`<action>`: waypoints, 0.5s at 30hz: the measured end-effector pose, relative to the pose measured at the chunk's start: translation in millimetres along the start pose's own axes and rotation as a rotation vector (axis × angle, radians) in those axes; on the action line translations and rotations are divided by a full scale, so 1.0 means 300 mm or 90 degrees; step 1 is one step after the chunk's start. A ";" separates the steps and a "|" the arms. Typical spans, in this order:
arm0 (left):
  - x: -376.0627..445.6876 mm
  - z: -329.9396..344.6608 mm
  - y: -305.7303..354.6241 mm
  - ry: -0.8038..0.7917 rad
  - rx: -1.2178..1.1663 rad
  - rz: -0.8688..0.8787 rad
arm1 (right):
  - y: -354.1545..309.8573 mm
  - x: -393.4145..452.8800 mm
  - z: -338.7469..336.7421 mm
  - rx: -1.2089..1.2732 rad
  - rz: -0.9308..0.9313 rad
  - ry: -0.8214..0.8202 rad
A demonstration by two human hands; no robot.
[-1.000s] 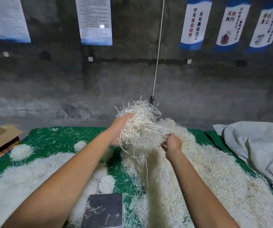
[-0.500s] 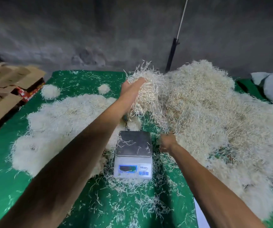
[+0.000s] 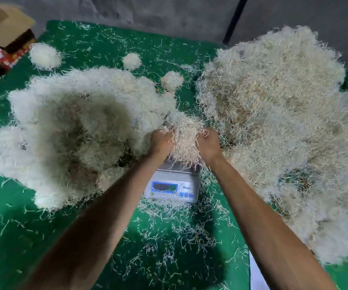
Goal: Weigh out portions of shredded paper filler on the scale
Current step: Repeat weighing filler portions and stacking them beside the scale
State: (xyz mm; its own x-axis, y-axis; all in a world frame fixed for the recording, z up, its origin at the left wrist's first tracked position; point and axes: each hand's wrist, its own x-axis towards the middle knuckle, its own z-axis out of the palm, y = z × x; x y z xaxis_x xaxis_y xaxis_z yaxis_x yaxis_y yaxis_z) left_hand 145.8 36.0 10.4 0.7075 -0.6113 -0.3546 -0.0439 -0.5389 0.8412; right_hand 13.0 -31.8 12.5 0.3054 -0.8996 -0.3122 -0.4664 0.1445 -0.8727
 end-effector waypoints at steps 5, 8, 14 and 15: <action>0.082 0.000 -0.104 0.077 0.025 -0.044 | 0.068 0.067 0.066 -0.092 -0.066 0.109; 0.092 0.010 -0.148 0.120 -0.018 -0.097 | 0.123 0.098 0.088 -0.168 -0.056 0.122; 0.079 -0.008 -0.235 0.065 0.009 -0.117 | 0.190 0.094 0.082 -0.209 -0.040 0.049; 0.080 -0.018 -0.244 0.057 0.014 -0.079 | 0.190 0.086 0.067 -0.149 -0.038 0.045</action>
State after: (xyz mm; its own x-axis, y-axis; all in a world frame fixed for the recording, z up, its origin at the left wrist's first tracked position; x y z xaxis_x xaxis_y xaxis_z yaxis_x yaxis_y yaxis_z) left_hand 169.7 64.0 -57.5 0.7683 -0.4857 -0.4170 0.0334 -0.6201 0.7838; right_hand 10.7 -38.4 -52.9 0.2829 -0.9314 -0.2291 -0.6316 -0.0012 -0.7753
